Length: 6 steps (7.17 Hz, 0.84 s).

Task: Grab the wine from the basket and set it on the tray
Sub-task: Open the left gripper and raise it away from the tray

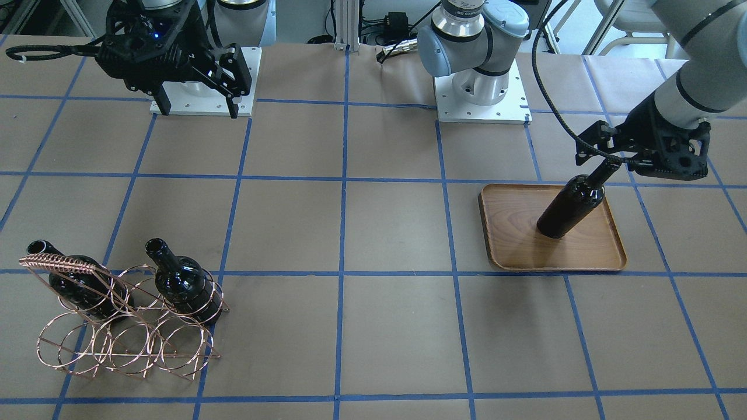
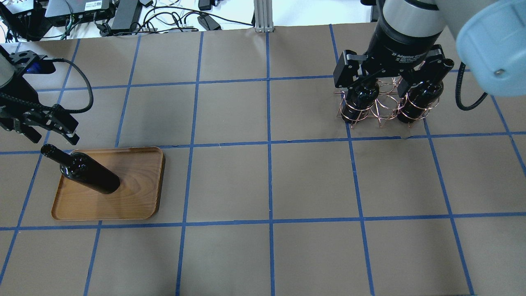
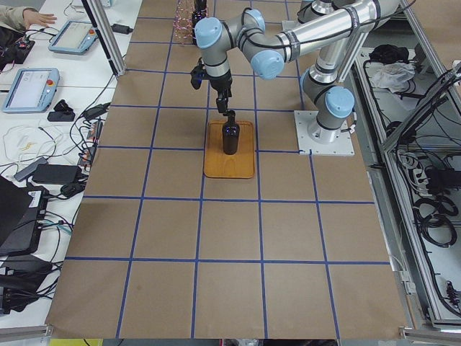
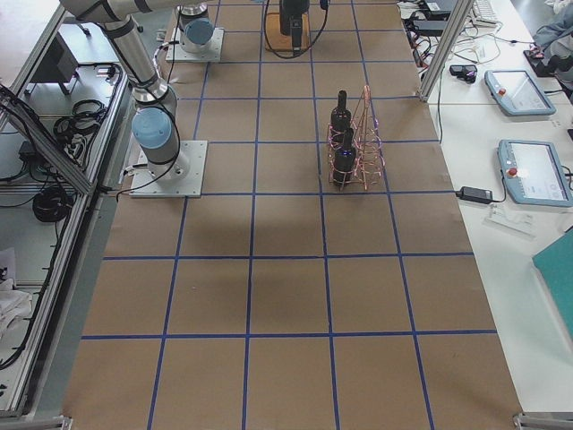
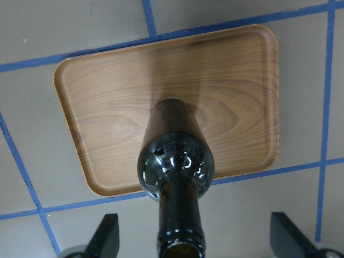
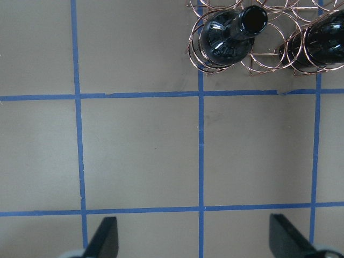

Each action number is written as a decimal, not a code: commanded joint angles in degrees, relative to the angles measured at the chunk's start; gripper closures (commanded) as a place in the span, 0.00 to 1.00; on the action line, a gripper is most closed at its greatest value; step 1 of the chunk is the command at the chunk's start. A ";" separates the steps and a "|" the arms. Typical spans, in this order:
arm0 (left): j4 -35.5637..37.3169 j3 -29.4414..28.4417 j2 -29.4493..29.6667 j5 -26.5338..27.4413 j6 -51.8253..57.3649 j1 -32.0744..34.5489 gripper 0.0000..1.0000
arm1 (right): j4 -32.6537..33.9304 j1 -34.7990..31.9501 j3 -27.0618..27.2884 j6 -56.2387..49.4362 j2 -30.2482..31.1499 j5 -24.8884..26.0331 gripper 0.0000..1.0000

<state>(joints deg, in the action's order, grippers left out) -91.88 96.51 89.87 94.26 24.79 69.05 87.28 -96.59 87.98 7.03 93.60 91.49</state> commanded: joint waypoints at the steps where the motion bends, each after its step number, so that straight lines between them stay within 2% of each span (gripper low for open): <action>1: -0.40 -3.68 -1.71 -0.48 -14.69 11.23 0.00 | 0.00 0.00 0.00 0.00 0.00 0.09 0.00; 2: -0.14 -3.96 -2.32 -4.75 -18.42 15.11 0.00 | 0.00 0.00 0.00 0.00 0.00 0.09 0.00; 4: 0.82 -3.88 -3.03 -4.97 -23.52 19.00 0.00 | 0.00 0.00 0.00 0.00 0.00 0.09 0.00; 6: 2.32 -3.87 -3.47 -4.35 -23.91 22.26 0.00 | 0.00 0.00 0.00 0.00 0.00 0.09 0.00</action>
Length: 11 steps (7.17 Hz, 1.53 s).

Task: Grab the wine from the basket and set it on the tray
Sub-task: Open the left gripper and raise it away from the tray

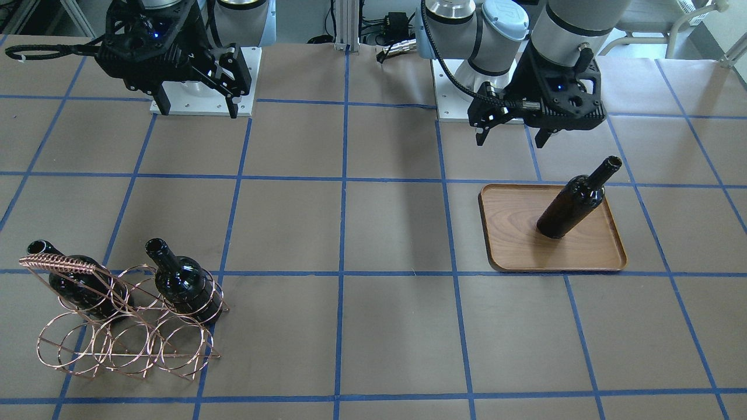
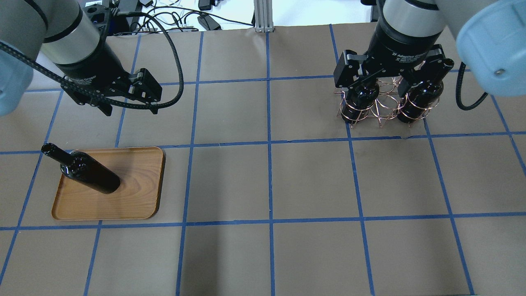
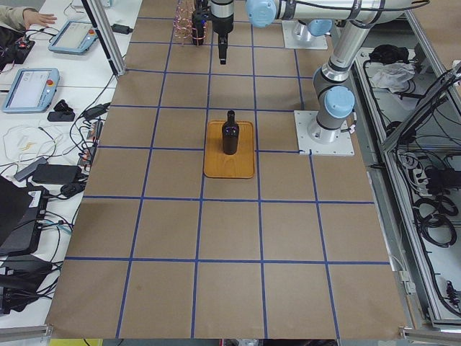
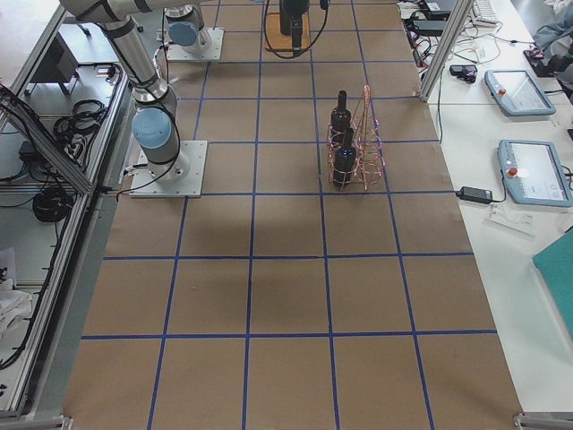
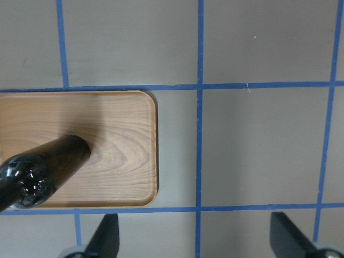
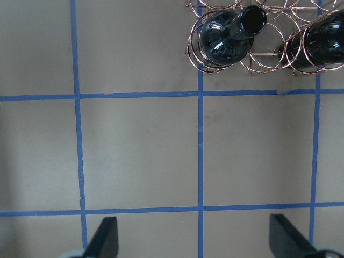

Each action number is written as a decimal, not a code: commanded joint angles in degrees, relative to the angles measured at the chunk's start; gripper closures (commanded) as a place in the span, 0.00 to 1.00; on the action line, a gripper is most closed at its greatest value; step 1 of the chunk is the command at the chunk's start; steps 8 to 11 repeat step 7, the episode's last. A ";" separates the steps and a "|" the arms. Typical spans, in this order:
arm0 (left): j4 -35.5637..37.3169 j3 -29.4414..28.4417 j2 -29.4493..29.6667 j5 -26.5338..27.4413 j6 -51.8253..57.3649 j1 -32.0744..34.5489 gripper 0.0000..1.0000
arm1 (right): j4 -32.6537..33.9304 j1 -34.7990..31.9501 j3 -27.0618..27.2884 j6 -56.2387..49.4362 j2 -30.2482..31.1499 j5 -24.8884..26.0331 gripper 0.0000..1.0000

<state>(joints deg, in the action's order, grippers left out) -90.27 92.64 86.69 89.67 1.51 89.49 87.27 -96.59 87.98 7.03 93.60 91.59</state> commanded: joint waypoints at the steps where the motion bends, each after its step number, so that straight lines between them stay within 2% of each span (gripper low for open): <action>1: 0.71 -0.01 -0.47 0.15 -0.46 1.82 0.00 | 0.00 0.00 0.00 0.00 0.00 0.08 0.00; 11: 0.62 0.69 -0.38 0.06 -0.28 1.82 0.00 | 0.00 0.09 0.00 -0.09 0.00 0.25 0.00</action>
